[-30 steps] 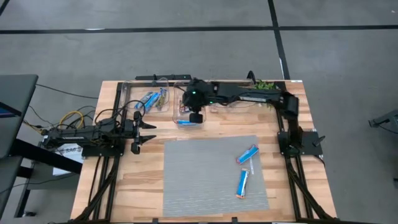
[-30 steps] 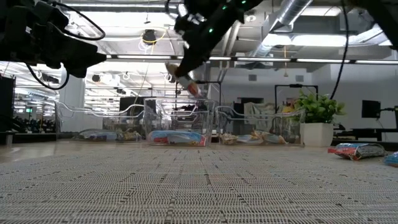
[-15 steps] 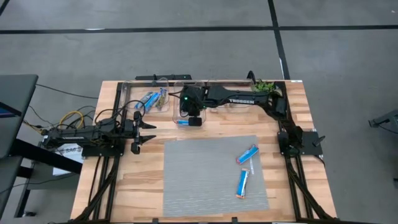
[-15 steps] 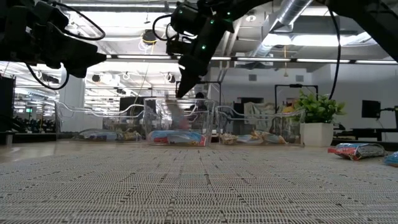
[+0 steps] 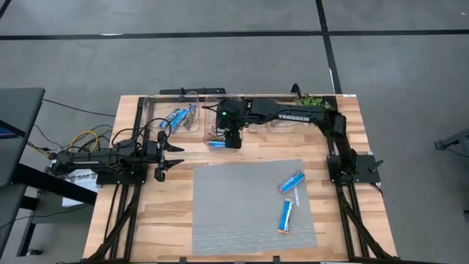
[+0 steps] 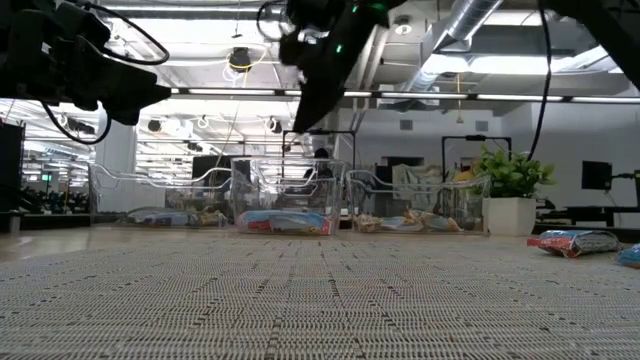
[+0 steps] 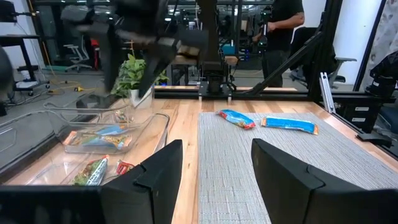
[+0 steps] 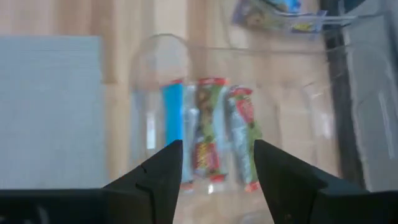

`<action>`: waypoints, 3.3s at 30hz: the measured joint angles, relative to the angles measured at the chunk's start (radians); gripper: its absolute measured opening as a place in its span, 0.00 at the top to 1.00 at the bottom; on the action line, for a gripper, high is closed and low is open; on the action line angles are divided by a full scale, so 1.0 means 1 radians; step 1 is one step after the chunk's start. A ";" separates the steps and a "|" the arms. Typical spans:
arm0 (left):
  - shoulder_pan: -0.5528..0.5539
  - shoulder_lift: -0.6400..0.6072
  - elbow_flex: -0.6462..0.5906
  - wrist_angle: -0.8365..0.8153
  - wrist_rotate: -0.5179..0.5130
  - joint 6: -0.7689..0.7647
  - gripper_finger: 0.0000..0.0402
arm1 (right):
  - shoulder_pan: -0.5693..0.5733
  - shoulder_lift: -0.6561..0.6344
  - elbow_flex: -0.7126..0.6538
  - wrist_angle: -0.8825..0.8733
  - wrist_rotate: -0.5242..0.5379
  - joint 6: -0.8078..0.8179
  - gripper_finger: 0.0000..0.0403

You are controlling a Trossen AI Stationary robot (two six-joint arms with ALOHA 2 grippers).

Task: Pick and place Granola Bars by type
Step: Put the yellow granola bar into the right transparent bin

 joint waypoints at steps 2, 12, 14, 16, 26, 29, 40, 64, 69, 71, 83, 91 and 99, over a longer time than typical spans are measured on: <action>0.000 0.000 0.000 0.000 0.000 0.000 0.54 | 0.007 -0.039 -0.001 -0.029 -0.035 0.025 0.52; 0.000 0.000 0.000 0.000 0.000 0.000 0.54 | 0.105 -0.247 -0.001 -0.071 -0.191 0.111 0.54; 0.000 0.000 0.000 0.000 0.000 0.000 0.54 | 0.127 -0.282 -0.002 -0.078 -0.201 0.131 0.54; 0.000 0.000 0.000 0.000 0.000 0.000 0.54 | 0.147 -0.320 -0.002 -0.085 -0.204 0.147 0.55; 0.000 0.000 0.000 0.000 0.000 0.000 0.54 | 0.233 -0.466 -0.002 -0.258 -0.204 0.096 0.55; 0.000 0.000 0.000 0.000 0.000 0.000 0.54 | 0.288 -0.500 -0.040 -0.317 -0.202 0.058 0.55; 0.000 0.000 0.000 0.000 0.000 0.000 0.54 | 0.562 -0.608 -0.409 -0.385 -0.204 -0.034 0.55; 0.000 0.000 0.000 0.000 0.001 0.000 0.54 | 0.909 -0.576 -1.025 0.126 0.057 0.027 0.54; 0.000 0.000 0.000 0.000 0.001 0.000 0.54 | 0.915 -0.476 -1.025 0.205 0.058 0.051 0.46; 0.000 0.000 0.000 0.000 0.001 0.000 0.54 | 0.916 -0.447 -1.023 0.256 0.058 0.052 0.43; 0.000 0.000 0.000 0.000 0.001 0.000 0.54 | 0.930 -0.334 -1.019 0.322 0.056 0.043 0.41; 0.000 0.000 0.000 0.000 0.001 0.000 0.54 | 0.930 -0.328 -1.020 0.350 0.048 0.044 0.67; 0.000 0.000 0.000 0.000 0.001 0.000 0.54 | 0.918 -0.363 -1.027 0.349 0.064 0.052 0.88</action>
